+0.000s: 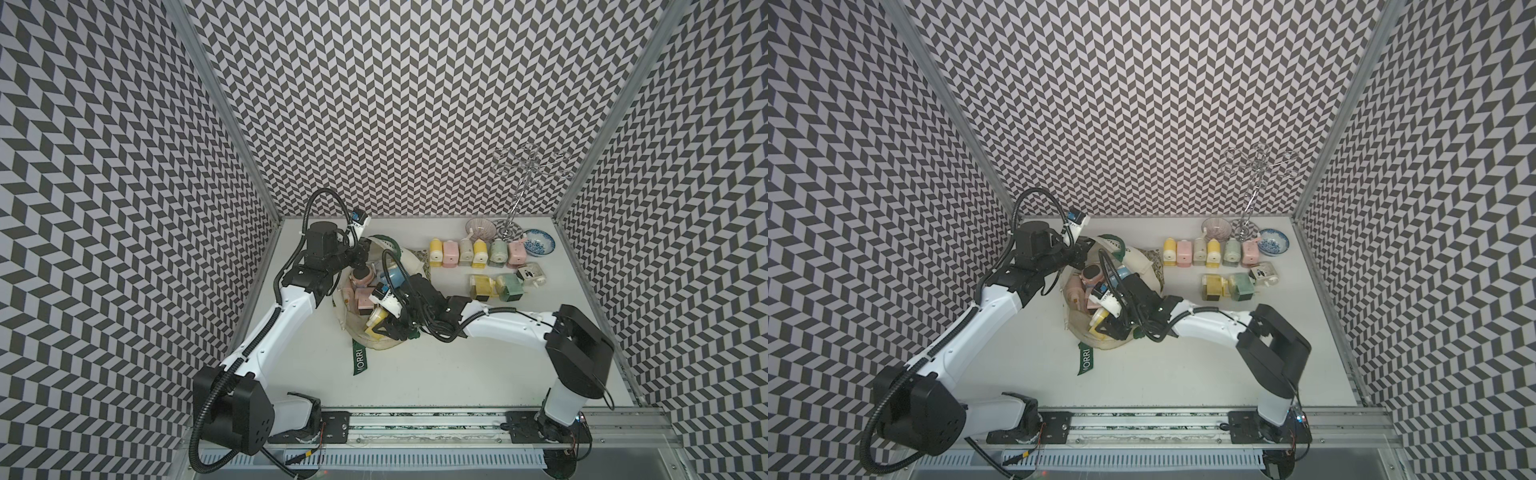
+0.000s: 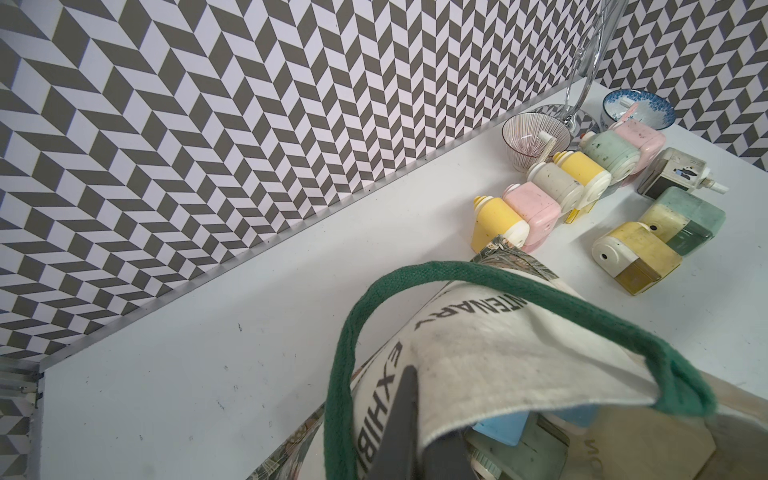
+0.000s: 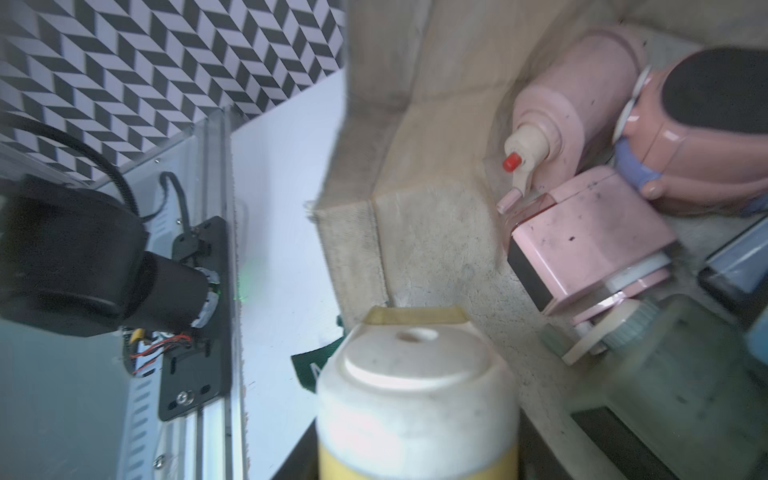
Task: Take out the pencil sharpeners from the tote bags
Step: Pick up the pencil sharpener from the canvas bag, then place the pencil sharpener at the center of the board.
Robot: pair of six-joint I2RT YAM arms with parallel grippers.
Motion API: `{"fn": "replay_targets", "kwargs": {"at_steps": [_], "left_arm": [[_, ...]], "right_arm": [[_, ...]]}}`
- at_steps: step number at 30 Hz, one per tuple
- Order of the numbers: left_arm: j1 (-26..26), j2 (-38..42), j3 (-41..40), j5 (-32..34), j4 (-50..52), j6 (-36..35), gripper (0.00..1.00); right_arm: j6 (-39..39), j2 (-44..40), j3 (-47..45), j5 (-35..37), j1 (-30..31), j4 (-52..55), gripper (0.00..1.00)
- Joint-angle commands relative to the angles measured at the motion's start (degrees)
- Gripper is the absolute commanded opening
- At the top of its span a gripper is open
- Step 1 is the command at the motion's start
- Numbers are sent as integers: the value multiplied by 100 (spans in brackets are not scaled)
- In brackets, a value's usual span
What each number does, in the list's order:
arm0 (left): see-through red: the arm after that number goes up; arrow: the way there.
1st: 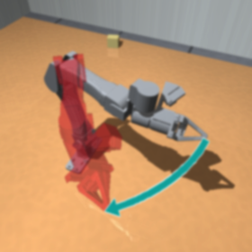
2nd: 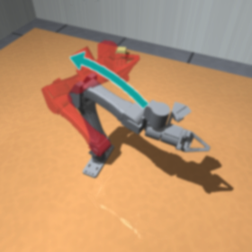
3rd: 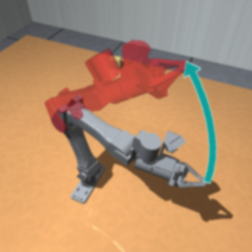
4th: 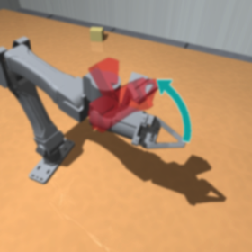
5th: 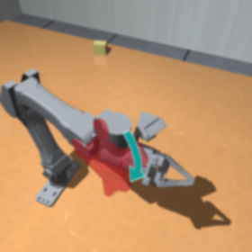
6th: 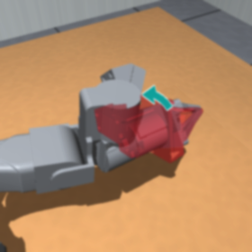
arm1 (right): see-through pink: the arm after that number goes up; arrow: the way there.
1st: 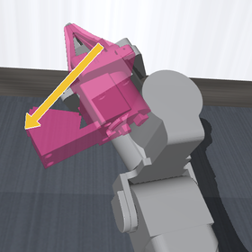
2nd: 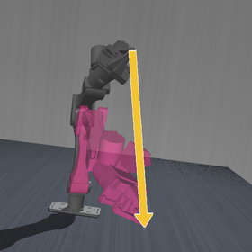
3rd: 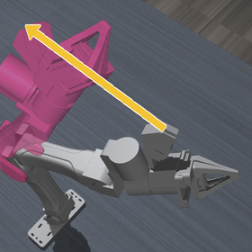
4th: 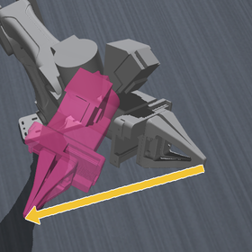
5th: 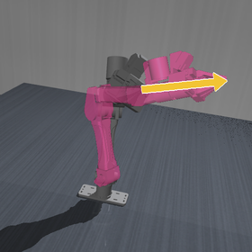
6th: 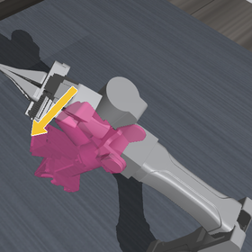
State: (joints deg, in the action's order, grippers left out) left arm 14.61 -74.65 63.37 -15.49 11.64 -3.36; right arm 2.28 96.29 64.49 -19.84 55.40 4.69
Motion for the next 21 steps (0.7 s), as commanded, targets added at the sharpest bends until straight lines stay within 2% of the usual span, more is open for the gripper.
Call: {"fn": "replay_targets", "kwargs": {"at_steps": [1, 7, 11, 13, 18, 21], "left_arm": [[-11, 254, 150, 96, -415, -23, 0], [-20, 254, 140, 119, -403, -42, 0], [-16, 228, 149, 99, -399, -28, 0], [-11, 223, 149, 102, -400, -24, 0], [-11, 215, 151, 88, -400, -16, 0], [-10, 223, 153, 88, -404, -16, 0]], "right_arm": [[196, -906, -222, 250, 33, -258, 33], [213, -2375, -809, 1249, -139, -272, 33], [41, -3049, -1093, 1509, -479, -604, 31], [-151, -3255, -1128, 1871, -738, -711, 32], [-957, -3245, -1134, 2151, -1774, -636, 32], [-1215, -2765, -971, 2352, -2030, -242, 31]]}}
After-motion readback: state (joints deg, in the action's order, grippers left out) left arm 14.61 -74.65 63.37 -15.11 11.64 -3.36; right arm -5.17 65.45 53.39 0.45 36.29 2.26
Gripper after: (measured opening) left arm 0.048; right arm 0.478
